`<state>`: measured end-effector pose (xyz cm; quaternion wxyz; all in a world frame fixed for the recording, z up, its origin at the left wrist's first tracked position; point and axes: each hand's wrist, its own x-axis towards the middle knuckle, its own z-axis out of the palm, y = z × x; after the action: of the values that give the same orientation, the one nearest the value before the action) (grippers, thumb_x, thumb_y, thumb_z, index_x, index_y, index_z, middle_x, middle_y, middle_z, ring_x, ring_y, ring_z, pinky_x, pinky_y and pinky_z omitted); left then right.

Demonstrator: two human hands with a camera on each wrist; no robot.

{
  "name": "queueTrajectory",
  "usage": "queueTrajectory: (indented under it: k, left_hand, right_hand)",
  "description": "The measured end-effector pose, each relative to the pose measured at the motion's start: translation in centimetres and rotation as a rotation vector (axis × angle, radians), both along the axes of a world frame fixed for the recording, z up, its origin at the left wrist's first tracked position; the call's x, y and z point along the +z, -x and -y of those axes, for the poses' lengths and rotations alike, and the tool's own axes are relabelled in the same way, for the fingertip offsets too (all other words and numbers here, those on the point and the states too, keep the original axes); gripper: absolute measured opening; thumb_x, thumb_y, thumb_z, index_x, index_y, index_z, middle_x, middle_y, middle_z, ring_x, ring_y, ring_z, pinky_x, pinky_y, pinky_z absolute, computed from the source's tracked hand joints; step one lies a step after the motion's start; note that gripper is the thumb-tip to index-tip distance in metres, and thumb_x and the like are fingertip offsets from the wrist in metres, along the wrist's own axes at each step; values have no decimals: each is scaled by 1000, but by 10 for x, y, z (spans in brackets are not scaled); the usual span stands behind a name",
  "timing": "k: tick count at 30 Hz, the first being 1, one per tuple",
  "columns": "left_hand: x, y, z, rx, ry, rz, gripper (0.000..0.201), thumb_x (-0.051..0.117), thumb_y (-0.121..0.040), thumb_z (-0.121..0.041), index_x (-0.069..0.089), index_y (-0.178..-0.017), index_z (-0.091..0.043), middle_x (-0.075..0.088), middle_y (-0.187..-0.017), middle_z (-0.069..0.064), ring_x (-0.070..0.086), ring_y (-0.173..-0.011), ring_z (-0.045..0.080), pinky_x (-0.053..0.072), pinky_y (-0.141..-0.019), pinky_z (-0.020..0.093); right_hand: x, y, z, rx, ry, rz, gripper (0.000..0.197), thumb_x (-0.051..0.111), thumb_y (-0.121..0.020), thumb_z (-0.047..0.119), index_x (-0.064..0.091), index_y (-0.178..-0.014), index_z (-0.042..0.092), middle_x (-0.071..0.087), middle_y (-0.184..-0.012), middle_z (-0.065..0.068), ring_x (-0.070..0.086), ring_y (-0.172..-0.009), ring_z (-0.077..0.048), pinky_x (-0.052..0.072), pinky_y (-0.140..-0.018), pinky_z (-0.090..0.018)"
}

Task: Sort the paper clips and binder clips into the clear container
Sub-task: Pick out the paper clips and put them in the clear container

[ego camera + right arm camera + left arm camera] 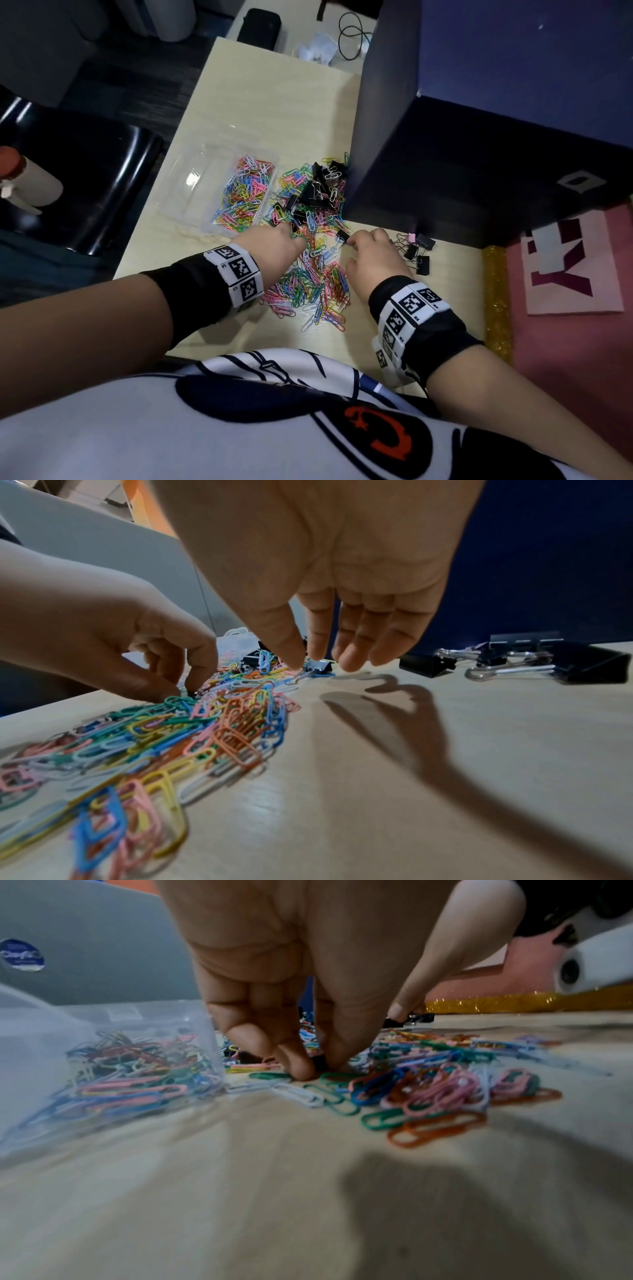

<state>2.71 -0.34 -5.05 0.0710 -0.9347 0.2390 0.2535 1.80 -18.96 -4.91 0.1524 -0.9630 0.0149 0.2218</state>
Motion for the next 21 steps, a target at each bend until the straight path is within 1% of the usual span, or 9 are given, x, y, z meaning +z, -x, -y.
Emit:
queueTrajectory:
  k: [3,5,6,8,10,13,16,18,21]
  left_hand:
    - [-1,-1,-1,-1,19,25,24,49,-92,-14,39,-114,-12,49,-98,13,57,-76,31,48,-59,38]
    - [-2,-1,-2,-3,12,26,24,47,-93,-11,39,-115,-12,50,-98,12,51,-72,28,44,-58,37]
    - [-2,-1,-1,-5,8,18,24,46,-93,-9,41,-116,-12,50,-99,12,49,-73,27,43,-59,36]
    - [-1,0,-1,-12,10,-8,25,44,-94,-12,43,-119,-13,51,-102,13,52,-79,29,42,-62,35]
    - [-1,0,-2,-1,34,-27,25,44,-95,-16,44,-120,-14,51,-104,14,52,-80,29,41,-62,35]
    - [-1,1,-5,47,66,-29,25,44,-93,-9,43,-117,-16,47,-94,10,43,-71,25,41,-61,35]
    - [0,2,-6,81,69,-22,23,45,-91,-5,42,-113,-13,48,-93,11,41,-69,24,39,-60,35]
    - [2,3,-5,92,70,-9,18,45,-91,-6,43,-109,-10,53,-97,12,45,-70,27,40,-60,35]
    - [5,2,-6,109,77,37,17,48,-87,-6,41,-103,-10,55,-98,12,55,-74,30,42,-57,36]
  right_hand:
    - [0,0,0,8,-17,4,36,49,-91,20,48,-126,23,41,-127,-4,45,-118,-24,44,-97,-39]
    - [0,-1,1,16,-22,-3,40,47,-91,19,46,-130,25,40,-128,-4,44,-119,-25,44,-97,-39]
    - [0,-2,1,28,-19,-9,44,45,-91,18,43,-134,27,40,-128,-5,44,-119,-26,44,-97,-39]
    - [-1,-6,2,78,0,-19,53,41,-91,15,35,-141,31,40,-129,-6,43,-119,-27,44,-96,-39]
    - [-2,-11,2,136,39,-13,56,42,-91,13,33,-143,32,41,-127,-7,43,-118,-28,45,-95,-41]
    - [-6,-15,1,199,126,32,42,52,-91,19,45,-133,22,44,-125,-9,46,-117,-31,46,-93,-43]
    - [-10,-14,0,218,156,80,30,50,-93,20,50,-122,18,47,-121,-8,48,-114,-31,46,-89,-40]
    - [-11,-12,-1,226,128,93,27,47,-94,24,53,-120,17,50,-119,-8,48,-113,-31,46,-88,-39]
    - [-10,-11,0,202,95,101,28,44,-96,26,56,-119,16,53,-118,-8,50,-111,-30,46,-86,-37]
